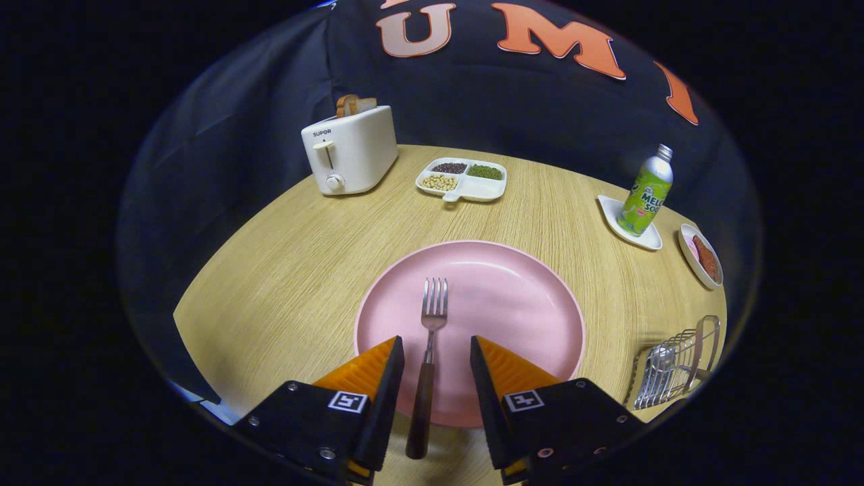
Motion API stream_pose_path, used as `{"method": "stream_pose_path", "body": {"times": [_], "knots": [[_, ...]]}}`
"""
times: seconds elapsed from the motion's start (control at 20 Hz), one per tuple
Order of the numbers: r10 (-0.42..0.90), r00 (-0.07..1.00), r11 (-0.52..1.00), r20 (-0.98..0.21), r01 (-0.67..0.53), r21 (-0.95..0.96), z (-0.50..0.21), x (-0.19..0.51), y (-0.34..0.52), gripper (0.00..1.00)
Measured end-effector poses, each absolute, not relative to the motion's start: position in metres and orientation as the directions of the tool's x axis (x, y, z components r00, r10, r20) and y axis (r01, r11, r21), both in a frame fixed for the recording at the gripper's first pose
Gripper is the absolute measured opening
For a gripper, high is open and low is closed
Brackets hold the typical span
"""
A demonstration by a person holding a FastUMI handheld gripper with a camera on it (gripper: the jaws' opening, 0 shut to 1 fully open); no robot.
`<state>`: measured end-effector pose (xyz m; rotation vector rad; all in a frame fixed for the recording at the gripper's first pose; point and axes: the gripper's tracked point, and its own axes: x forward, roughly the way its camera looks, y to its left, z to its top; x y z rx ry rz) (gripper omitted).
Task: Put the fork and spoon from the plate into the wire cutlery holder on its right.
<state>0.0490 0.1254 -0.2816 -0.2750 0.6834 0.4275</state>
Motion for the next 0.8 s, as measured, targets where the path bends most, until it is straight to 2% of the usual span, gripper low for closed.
{"method": "stream_pose_path", "body": {"times": [0.1, 0.25, 0.5, 0.7, 0.8], "knots": [[0.283, 0.681, 0.88, -0.675, -0.464, -0.099, -0.289, 0.048, 0.125, 0.49], [0.277, 0.667, 0.881, -0.691, -0.463, -0.094, -0.299, 0.043, 0.125, 0.39], [0.253, 0.647, 0.89, -0.719, -0.448, -0.09, -0.309, 0.043, 0.124, 0.13], [0.267, 0.629, 0.896, -0.73, -0.44, -0.052, -0.309, 0.043, 0.124, 0.04], [0.267, 0.621, 0.897, -0.737, -0.439, -0.045, -0.309, 0.042, 0.124, 0.04]]}}
